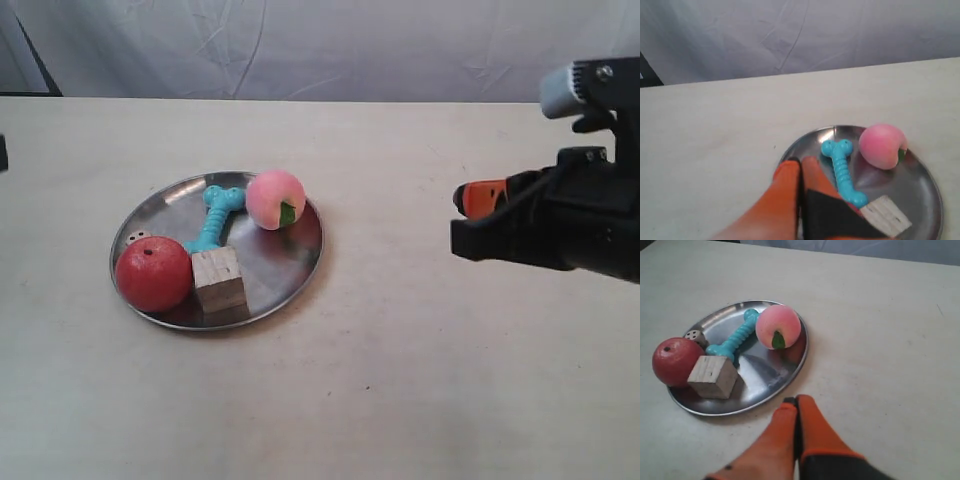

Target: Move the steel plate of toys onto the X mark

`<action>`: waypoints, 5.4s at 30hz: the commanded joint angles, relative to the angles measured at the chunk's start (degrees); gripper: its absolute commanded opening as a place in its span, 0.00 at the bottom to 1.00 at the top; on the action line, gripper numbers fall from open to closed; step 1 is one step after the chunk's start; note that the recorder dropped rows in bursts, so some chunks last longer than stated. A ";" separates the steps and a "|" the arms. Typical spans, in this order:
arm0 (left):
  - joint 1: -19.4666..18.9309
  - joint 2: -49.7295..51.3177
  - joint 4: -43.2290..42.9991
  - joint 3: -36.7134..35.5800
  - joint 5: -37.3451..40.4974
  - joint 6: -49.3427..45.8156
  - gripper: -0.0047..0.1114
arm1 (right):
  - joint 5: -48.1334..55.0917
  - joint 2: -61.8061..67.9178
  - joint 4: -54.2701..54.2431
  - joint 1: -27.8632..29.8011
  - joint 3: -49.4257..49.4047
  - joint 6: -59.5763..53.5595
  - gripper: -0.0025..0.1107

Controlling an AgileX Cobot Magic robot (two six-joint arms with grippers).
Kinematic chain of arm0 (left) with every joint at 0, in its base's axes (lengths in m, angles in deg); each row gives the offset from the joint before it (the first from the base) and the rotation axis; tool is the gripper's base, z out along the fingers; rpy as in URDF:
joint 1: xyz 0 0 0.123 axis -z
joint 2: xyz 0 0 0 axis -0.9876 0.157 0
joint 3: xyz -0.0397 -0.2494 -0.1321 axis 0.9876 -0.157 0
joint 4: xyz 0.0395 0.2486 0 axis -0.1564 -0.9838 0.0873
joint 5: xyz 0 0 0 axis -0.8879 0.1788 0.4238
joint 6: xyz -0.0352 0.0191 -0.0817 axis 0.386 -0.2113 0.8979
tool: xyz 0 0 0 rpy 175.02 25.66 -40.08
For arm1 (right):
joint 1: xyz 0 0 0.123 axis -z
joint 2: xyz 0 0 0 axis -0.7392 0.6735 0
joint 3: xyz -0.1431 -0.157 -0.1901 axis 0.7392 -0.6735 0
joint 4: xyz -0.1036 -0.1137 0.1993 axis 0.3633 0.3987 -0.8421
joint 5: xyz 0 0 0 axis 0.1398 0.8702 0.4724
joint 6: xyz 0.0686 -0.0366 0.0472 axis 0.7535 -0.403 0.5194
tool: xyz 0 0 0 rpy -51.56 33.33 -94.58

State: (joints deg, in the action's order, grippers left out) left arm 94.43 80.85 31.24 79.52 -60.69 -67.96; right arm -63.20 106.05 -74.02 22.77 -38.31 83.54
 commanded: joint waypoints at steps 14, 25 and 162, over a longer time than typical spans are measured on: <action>0.40 -5.05 -1.01 -7.29 1.71 0.29 0.04 | 3.95 -3.56 0.32 -0.36 -3.89 0.00 0.02; 0.40 -5.05 -4.44 -7.29 1.71 0.29 0.04 | -0.91 -21.29 4.05 9.11 -10.55 -1.26 0.02; -15.05 -45.44 -0.66 -34.11 -3.39 5.19 0.04 | 9.60 -56.44 3.37 23.61 -29.72 -1.50 0.02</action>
State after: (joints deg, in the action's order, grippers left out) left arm 79.66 35.78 30.36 45.63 -63.64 -62.88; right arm -53.24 50.02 -70.66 46.12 -67.98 82.34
